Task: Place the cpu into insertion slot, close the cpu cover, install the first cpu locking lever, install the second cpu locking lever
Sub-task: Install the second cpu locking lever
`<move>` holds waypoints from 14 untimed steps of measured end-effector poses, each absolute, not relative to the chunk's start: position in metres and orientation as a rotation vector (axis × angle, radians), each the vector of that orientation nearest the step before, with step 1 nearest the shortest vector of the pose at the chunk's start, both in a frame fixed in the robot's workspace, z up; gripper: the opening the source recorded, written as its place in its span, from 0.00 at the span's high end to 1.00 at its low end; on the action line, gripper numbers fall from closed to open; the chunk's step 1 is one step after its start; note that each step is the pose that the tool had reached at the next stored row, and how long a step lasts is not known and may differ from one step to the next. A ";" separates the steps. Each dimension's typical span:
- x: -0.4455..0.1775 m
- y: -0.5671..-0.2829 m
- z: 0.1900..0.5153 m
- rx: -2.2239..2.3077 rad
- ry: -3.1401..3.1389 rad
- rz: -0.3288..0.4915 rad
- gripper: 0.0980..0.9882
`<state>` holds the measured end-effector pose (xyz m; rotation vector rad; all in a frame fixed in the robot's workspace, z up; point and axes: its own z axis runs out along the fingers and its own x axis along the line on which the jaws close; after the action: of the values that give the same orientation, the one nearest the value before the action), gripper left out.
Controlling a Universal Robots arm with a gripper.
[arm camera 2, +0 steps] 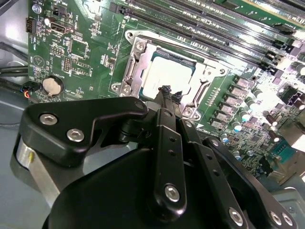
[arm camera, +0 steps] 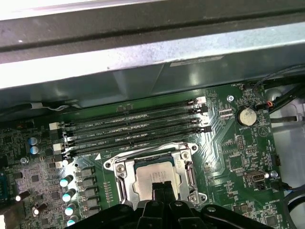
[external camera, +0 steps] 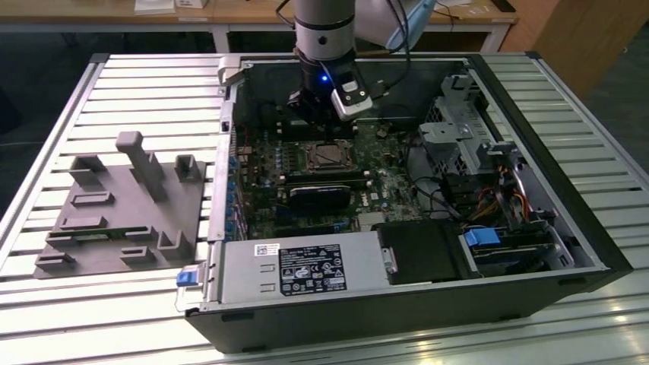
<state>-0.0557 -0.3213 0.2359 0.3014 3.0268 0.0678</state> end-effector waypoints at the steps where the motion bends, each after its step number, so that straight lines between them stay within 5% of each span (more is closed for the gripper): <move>1: -0.056 -0.322 0.236 0.301 3.027 0.068 1.00; 14: -0.056 -0.346 0.236 0.301 3.027 0.068 1.00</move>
<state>-0.0557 -0.3459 0.2359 0.3014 3.0267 0.0680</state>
